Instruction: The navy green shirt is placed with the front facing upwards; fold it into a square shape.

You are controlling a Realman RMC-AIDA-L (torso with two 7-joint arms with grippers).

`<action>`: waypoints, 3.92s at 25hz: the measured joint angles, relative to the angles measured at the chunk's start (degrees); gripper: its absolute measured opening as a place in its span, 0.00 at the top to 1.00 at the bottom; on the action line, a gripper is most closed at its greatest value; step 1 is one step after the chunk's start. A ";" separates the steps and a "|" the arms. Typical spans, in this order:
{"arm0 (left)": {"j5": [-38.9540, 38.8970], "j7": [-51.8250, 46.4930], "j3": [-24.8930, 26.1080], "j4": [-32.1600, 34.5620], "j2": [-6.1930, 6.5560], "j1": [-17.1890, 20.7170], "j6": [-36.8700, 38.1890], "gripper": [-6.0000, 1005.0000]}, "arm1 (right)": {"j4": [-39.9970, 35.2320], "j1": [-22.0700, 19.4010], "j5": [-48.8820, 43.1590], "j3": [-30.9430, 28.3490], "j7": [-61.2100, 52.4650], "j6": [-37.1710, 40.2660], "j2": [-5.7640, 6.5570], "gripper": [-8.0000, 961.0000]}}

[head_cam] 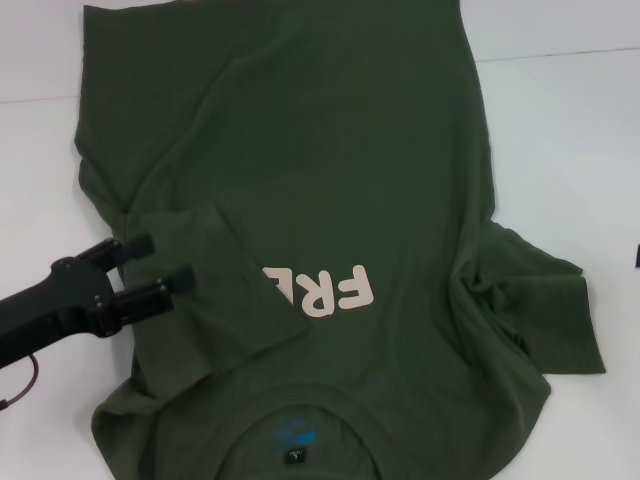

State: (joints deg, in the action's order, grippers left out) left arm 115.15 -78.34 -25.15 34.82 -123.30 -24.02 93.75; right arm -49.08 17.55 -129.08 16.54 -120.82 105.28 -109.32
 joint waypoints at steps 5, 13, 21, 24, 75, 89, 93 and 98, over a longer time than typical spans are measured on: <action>0.72 -0.84 -1.21 0.47 0.06 -0.15 0.11 0.08 | 2.76 0.20 -2.70 0.40 -0.02 -1.30 0.40 0.19; 1.38 -0.85 -1.88 0.86 0.17 -0.17 -0.51 0.08 | 3.85 0.74 -5.10 0.45 0.98 -6.78 -0.42 0.19; 1.40 -0.85 -1.92 0.97 0.17 -0.25 -0.51 0.08 | 8.72 2.64 -6.68 2.53 2.34 -12.06 -0.53 0.20; 1.40 -0.81 -1.91 0.97 0.17 -0.24 -0.51 0.08 | 9.53 2.90 -6.96 3.29 2.36 -13.46 -0.63 0.20; 1.48 -0.40 -1.91 0.88 0.61 -1.86 -2.52 0.08 | 11.89 5.92 -7.06 6.98 2.16 -18.30 -2.67 0.41; 1.48 -0.40 -1.92 0.95 0.61 -1.91 -2.72 0.08 | 11.75 6.01 -7.03 7.62 1.90 -18.69 -2.69 0.95; 1.48 -0.40 -1.92 0.95 0.61 -1.91 -2.81 0.08 | 11.35 5.89 -6.55 6.67 1.90 -18.70 -2.45 0.97; 1.48 -0.43 -1.92 0.94 0.61 -1.91 -2.81 0.08 | 11.17 6.08 -6.30 5.72 1.90 -18.10 -2.13 0.97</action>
State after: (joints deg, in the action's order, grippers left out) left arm 116.63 -78.77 -27.07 35.76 -122.70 -25.93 90.94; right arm -37.91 23.62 -135.38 22.26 -118.91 87.18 -111.45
